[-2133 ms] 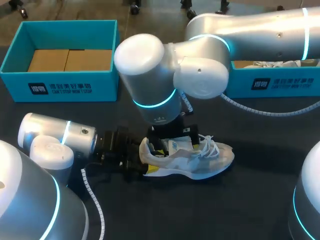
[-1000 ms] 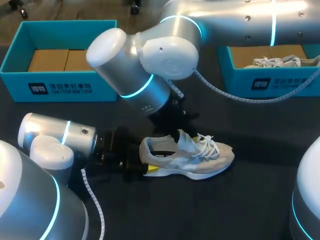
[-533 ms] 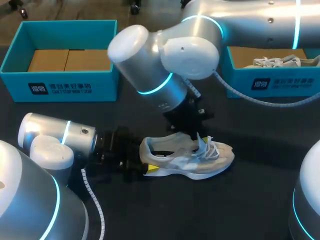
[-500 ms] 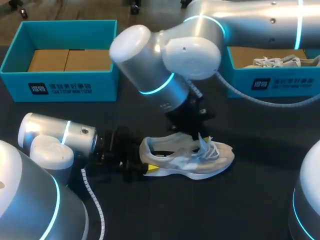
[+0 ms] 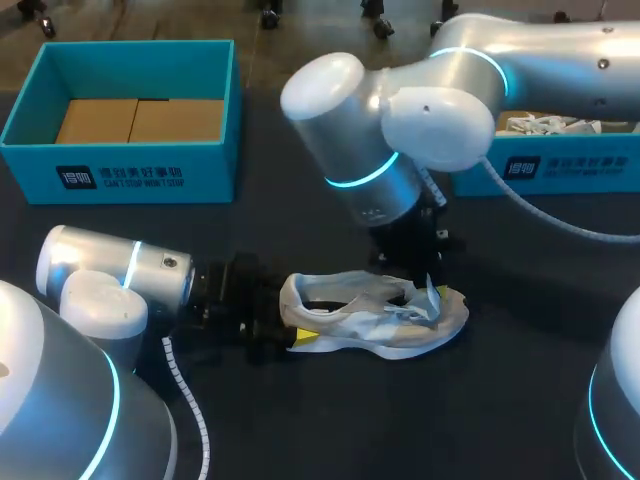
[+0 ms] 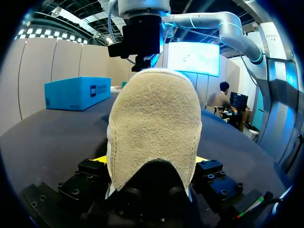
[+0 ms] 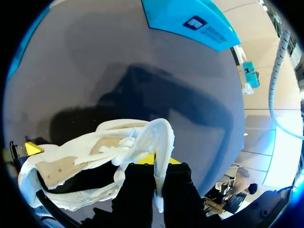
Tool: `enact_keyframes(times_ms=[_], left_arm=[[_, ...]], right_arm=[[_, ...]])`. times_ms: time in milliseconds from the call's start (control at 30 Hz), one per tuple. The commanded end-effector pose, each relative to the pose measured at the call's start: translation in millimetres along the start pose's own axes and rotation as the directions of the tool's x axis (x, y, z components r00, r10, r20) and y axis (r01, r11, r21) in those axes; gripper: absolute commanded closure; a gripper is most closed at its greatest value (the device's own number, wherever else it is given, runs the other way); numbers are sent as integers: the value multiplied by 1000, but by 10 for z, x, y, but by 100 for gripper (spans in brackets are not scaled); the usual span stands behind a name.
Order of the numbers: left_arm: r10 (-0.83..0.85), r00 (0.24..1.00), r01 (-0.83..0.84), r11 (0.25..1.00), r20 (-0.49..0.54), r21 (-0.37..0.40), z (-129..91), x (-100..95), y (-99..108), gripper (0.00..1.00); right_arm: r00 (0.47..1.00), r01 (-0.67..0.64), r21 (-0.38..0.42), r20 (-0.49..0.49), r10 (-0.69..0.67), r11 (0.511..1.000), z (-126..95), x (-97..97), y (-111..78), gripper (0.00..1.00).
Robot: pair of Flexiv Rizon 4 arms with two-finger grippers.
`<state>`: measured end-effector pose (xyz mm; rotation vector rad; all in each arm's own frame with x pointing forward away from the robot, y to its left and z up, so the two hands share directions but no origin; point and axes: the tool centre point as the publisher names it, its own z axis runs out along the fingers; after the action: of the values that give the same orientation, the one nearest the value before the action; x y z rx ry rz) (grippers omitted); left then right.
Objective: Take the shoe out of the shoebox, open the shoe tongue, remove and reinsert the insole, then place the shoe into the shoebox
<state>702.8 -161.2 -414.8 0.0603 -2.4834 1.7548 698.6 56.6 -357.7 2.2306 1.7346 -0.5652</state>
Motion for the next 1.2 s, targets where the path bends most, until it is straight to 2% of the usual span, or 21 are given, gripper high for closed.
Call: enact_keyframes(times_ms=[33,67,100,133,233,533,1000,1133,1200], left_arm=[[-1,1000,1,1000,0,-5,-2,-13,8,100],[-1,1000,1,1000,0,-5,-2,-13,8,100],[-1,1000,1,1000,0,-5,-2,-13,8,100],[-1,1000,1,1000,0,-5,-2,-13,8,100],[-1,1000,1,1000,0,-5,-2,-13,8,100],[-1,1000,1,1000,0,-5,-2,-13,8,100],[-1,1000,1,1000,0,-5,-2,-13,8,100],[-1,1000,1,1000,0,-5,-2,-13,8,100],[-1,1000,1,1000,0,-5,-2,-13,8,100]], right_arm=[[944,-330,17,-14,330,944,154,-10,-28,72],[943,-331,24,-12,332,943,174,-5,-36,58],[943,-332,29,-7,332,943,177,-4,-41,52],[943,-333,30,-5,334,942,177,-4,-54,33],[940,-341,31,3,341,940,126,-28,-94,2],[937,-346,-21,38,346,938,-214,-121,-159,0],[949,-306,-119,44,313,945,-731,-185,-110,0],[965,-250,-159,35,259,955,-897,-146,-64,0],[982,-181,-194,21,188,964,-1002,-88,-32,0]])
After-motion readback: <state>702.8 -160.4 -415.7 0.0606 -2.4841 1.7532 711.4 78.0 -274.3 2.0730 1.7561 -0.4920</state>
